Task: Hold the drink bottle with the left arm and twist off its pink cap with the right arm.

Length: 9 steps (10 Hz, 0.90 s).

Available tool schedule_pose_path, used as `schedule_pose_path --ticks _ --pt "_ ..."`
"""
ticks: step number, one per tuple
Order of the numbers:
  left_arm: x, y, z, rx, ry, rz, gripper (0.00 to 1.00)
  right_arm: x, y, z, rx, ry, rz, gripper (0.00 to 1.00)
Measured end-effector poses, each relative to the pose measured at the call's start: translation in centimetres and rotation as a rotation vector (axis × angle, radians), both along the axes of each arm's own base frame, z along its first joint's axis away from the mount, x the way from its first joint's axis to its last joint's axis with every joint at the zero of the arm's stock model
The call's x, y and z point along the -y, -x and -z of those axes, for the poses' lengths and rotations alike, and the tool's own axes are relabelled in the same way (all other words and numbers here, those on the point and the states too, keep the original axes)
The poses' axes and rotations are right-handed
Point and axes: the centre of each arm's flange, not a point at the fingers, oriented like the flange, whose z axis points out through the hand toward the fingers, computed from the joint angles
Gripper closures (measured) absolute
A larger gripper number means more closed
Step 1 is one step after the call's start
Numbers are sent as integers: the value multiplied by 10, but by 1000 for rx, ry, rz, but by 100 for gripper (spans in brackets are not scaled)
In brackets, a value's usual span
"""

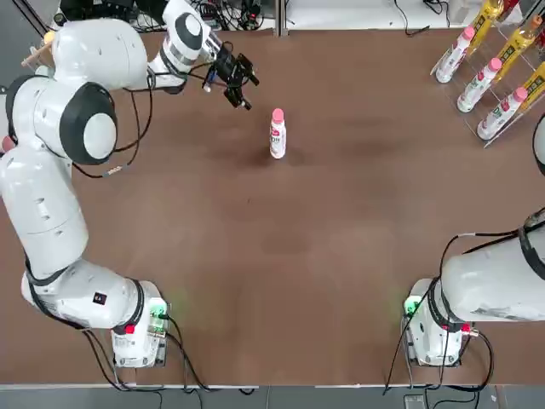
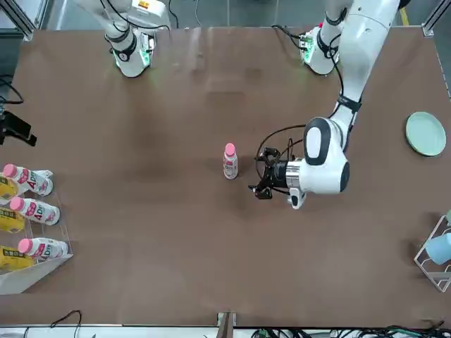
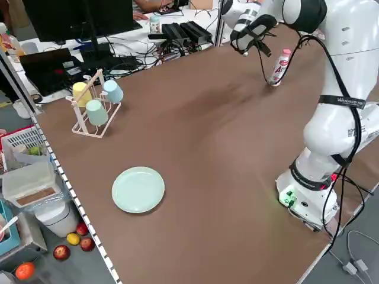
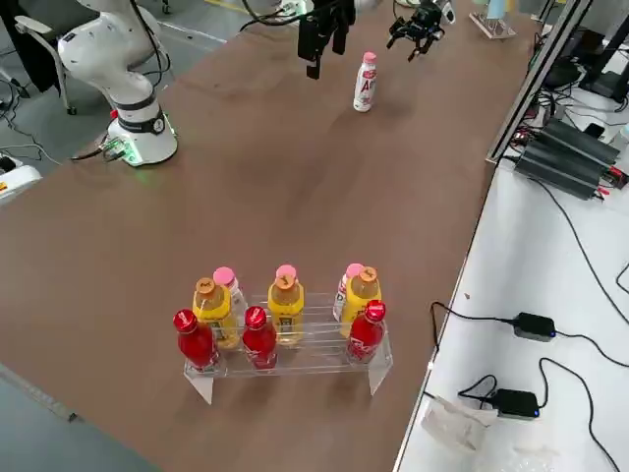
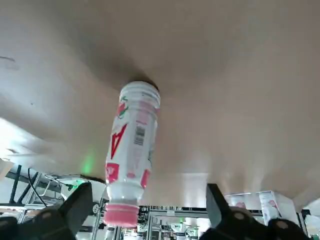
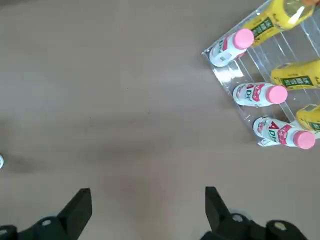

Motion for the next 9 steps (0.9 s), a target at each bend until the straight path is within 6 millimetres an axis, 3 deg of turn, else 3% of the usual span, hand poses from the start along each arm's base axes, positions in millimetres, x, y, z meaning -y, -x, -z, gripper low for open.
schedule_pose_path --ticks 3,6,9 --pt "16 36 36 -30 -47 35 0 -19 0 18 -78 28 -36 0" --pt "8 34 39 -29 -47 23 0 -42 -4 25 -87 29 -75 0" --pt "7 28 50 -7 -50 -34 0 -44 -4 24 -82 29 -82 0"
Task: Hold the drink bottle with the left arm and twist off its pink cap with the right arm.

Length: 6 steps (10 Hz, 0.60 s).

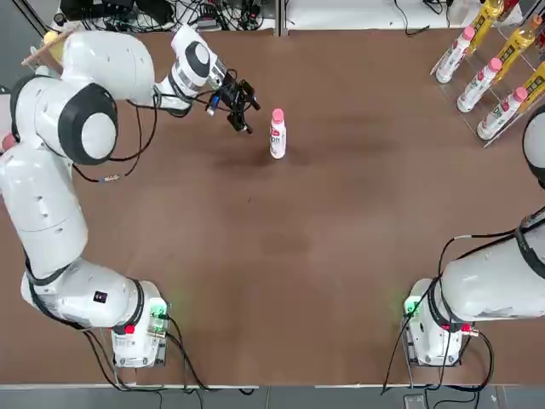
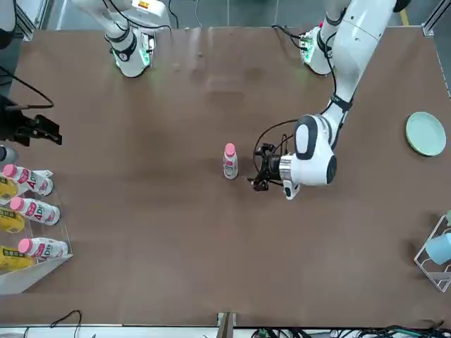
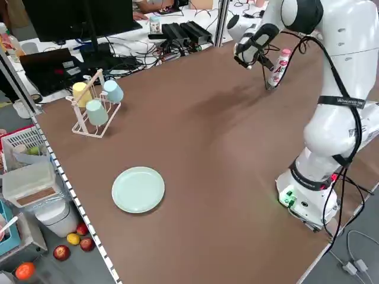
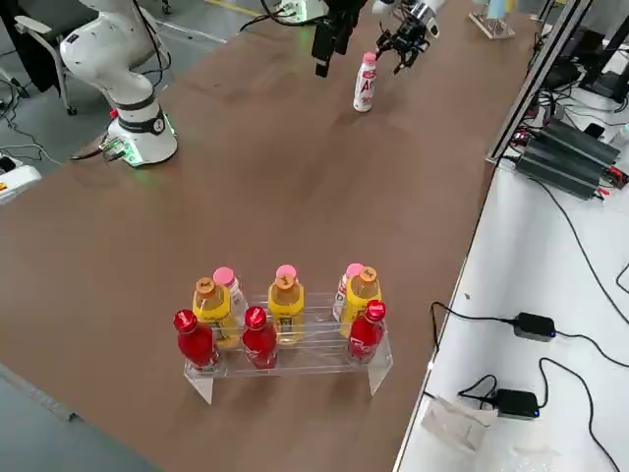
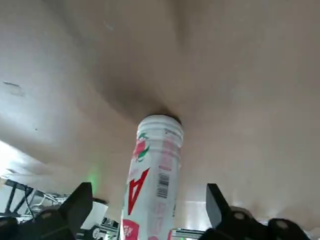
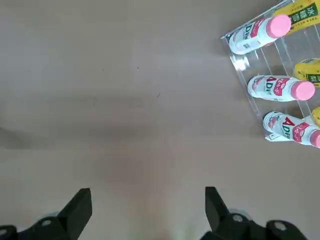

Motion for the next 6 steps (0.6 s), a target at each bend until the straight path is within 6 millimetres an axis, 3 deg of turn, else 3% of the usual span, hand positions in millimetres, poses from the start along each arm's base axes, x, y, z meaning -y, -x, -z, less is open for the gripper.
schedule_pose_path --ticks 3,6 --pt "30 12 20 26 -17 -11 0 -12 -1 0 6 -1 -25 0" --pt "38 17 26 26 -20 -4 0 -24 -1 0 8 -2 -62 0"
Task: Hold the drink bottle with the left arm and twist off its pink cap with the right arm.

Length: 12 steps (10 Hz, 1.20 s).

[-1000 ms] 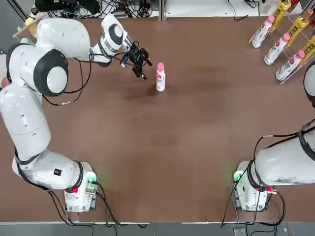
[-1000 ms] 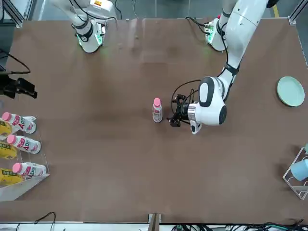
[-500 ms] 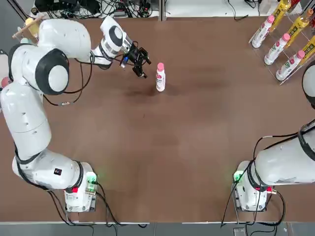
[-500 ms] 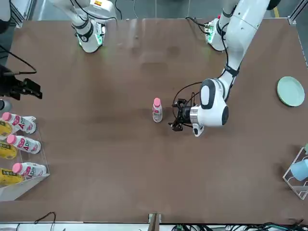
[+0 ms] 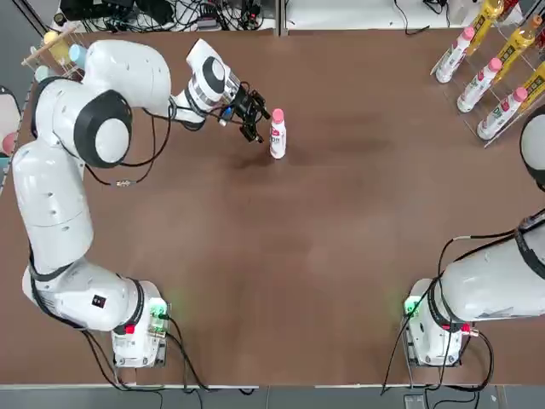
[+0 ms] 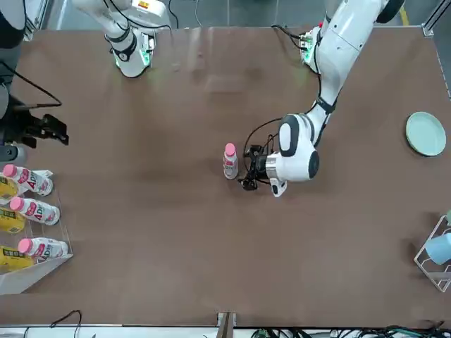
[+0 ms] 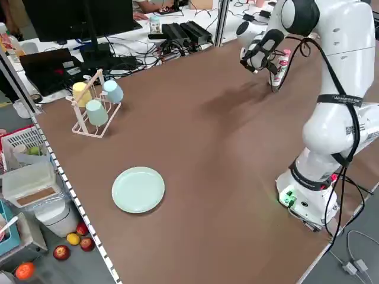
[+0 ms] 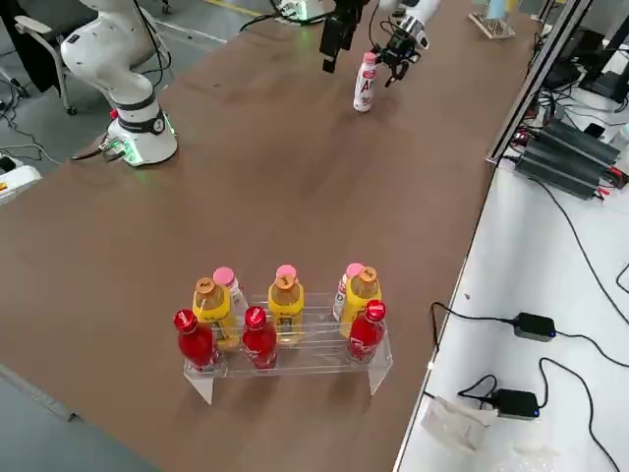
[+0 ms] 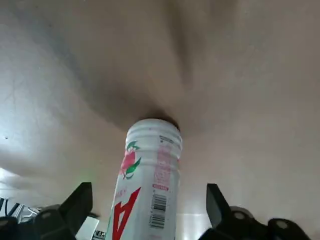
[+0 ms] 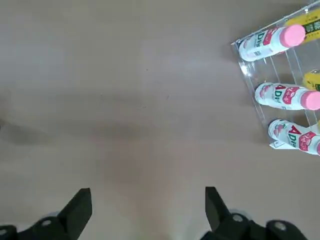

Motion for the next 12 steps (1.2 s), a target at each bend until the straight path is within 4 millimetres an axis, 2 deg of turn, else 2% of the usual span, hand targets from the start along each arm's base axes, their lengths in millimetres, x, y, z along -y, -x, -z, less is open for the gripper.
schedule_pose_path --ticks 2,5,8,10,12 --pt "5 2 4 2 2 -15 0 -23 -2 0 25 0 -46 0" --pt "14 2 5 13 9 -43 0 -43 -4 4 31 -1 -81 0" --pt "13 -3 5 24 10 -54 0 -71 -5 13 27 -2 -127 0" --pt "12 -3 12 23 2 -62 0 -106 -3 24 14 -1 -184 0" --pt "10 -4 20 32 -10 -79 0 -153 3 40 -6 3 -261 0"
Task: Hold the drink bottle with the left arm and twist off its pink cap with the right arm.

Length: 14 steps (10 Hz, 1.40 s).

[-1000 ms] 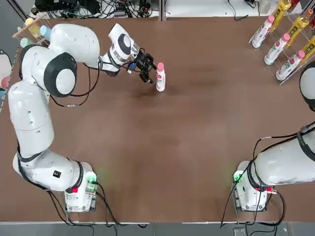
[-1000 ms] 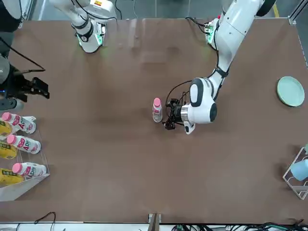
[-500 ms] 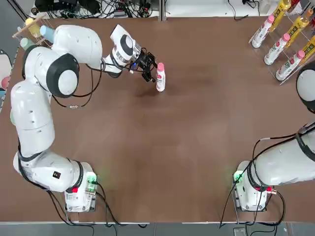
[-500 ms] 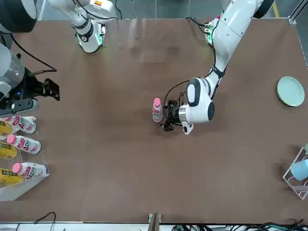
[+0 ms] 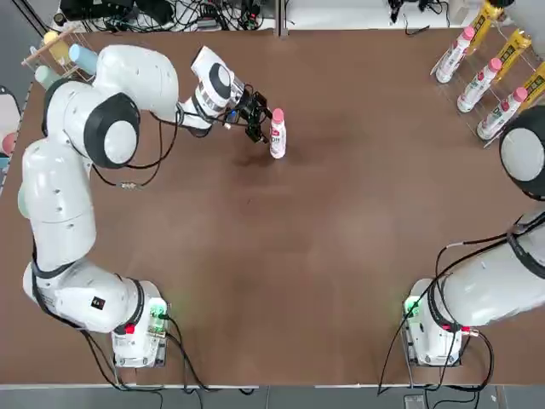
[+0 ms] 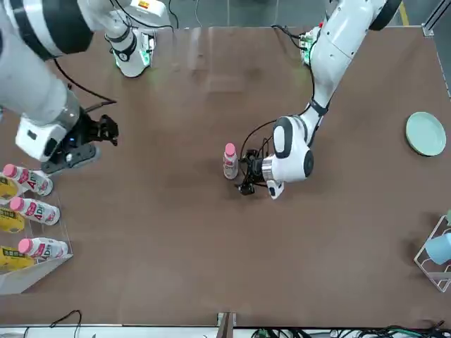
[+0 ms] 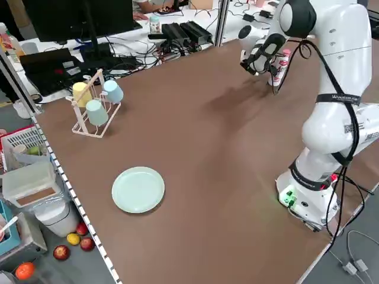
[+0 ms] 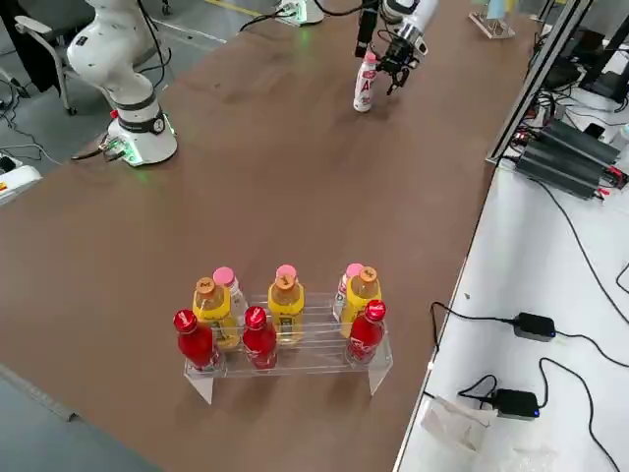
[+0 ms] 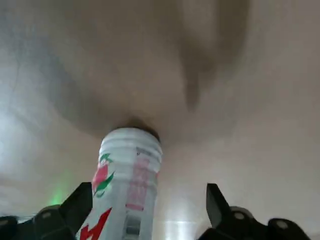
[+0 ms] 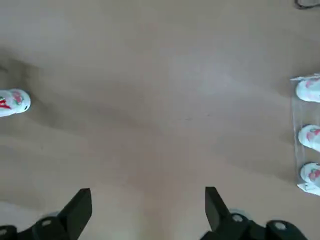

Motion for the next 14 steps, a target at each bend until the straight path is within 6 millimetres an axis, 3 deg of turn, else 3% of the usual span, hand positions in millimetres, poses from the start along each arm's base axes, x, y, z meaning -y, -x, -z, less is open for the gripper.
schedule_pose_path --ticks 2,6,9,11,14 --pt "2 2 3 -1 -4 2 0 -44 7 17 -17 7 -69 0" --pt "4 18 18 -16 -34 38 0 -92 21 44 -30 17 -112 0" --pt "3 23 22 -18 -48 61 0 -151 41 59 31 6 -1 0" --pt "7 25 19 -21 -38 65 0 -190 50 81 59 -5 106 0" --pt "15 30 15 -29 -27 70 0 -232 57 111 84 -22 223 0"
